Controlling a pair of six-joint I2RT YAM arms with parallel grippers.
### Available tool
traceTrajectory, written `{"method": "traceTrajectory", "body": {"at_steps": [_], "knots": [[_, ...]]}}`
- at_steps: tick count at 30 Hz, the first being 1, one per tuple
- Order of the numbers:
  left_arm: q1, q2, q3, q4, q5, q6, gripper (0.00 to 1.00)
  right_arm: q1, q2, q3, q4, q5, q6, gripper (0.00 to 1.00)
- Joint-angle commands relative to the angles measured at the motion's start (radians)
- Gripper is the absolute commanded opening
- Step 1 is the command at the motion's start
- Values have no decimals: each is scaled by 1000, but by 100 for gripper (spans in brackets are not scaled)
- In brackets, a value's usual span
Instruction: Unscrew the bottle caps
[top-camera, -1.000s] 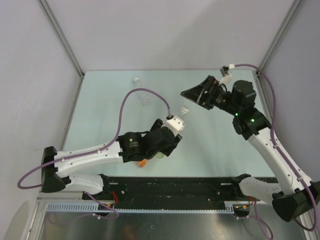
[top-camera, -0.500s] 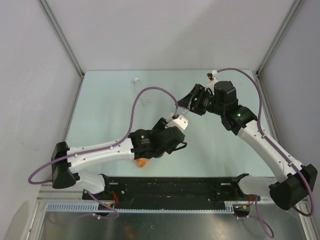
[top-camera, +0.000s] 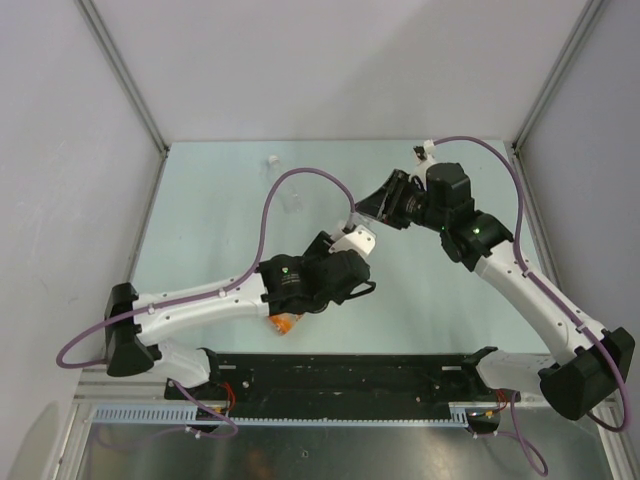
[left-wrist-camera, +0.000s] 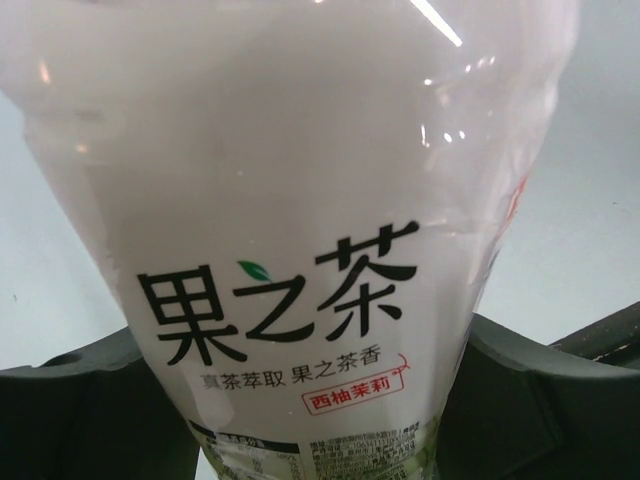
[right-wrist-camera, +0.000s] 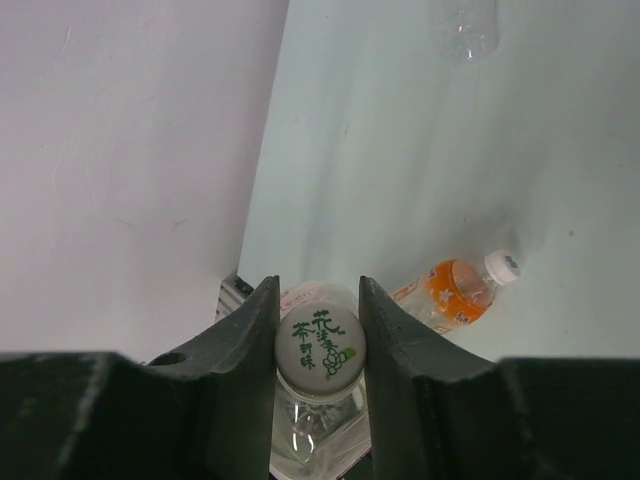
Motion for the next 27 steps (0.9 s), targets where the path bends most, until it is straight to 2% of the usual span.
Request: {"method": "traceTrajectory", "body": {"at_steps": [1,3,6,14,21,27], "knots": [[-3,1,51,-1,-23,-25,0,20,-25,33,35,-5,1,21],[-3,-1,50,-5,-20,-28,0,20,-31,32,35,-3,-3,7],[-3,-8,47,-7,-7,-35,0,20,-44,32,39,2,-19,1],[7,4,38,-4,138,-57,0,6,-135,-30,177,-42,-119,0],[14,-14,31,5,236,-49,0,-102,-169,-83,329,-281,-126,0],[14,-95,-4,73,337,6,0,-182,-195,-131,512,-501,-106,0]]}}
